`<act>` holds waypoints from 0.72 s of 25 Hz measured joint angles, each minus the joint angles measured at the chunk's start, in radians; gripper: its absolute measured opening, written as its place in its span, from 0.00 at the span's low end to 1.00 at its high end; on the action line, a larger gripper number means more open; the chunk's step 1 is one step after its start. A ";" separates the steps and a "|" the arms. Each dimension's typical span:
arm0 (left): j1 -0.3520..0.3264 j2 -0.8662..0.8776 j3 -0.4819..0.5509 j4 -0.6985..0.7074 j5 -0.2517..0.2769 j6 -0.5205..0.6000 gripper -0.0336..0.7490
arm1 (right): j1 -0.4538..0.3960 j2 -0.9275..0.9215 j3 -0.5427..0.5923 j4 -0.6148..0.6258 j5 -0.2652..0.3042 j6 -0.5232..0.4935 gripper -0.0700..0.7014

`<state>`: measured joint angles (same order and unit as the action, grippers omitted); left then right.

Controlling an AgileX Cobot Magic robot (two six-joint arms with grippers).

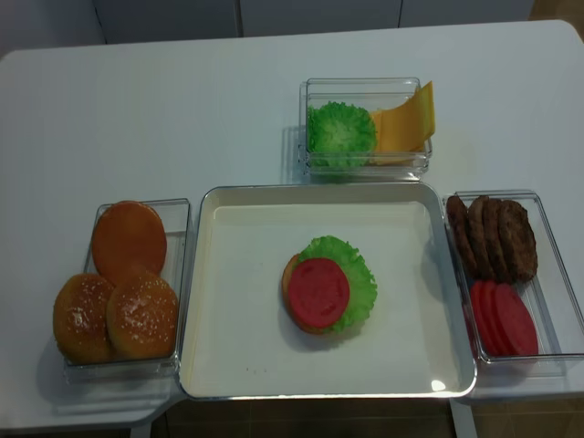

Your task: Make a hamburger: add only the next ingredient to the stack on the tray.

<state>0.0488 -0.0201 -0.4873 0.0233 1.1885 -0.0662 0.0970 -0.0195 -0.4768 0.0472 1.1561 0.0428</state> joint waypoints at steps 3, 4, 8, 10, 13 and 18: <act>0.000 0.000 0.000 0.000 0.000 0.000 0.42 | 0.000 0.000 0.000 0.000 0.000 0.000 0.66; 0.000 0.000 0.000 0.000 0.000 0.000 0.42 | 0.000 0.000 0.000 0.000 0.000 0.000 0.66; 0.000 0.000 0.000 0.000 0.000 0.000 0.42 | 0.000 0.000 0.000 0.000 0.000 0.000 0.66; 0.000 0.000 0.000 0.000 0.000 0.000 0.42 | -0.007 0.000 0.000 0.000 0.000 0.000 0.66; 0.000 0.000 0.000 0.000 0.000 0.000 0.42 | -0.046 0.000 0.000 0.000 0.000 0.000 0.66; 0.000 0.000 0.000 0.000 0.000 0.000 0.42 | -0.069 0.000 0.000 0.000 0.000 0.000 0.66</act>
<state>0.0488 -0.0201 -0.4873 0.0233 1.1885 -0.0662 0.0281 -0.0195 -0.4768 0.0472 1.1561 0.0428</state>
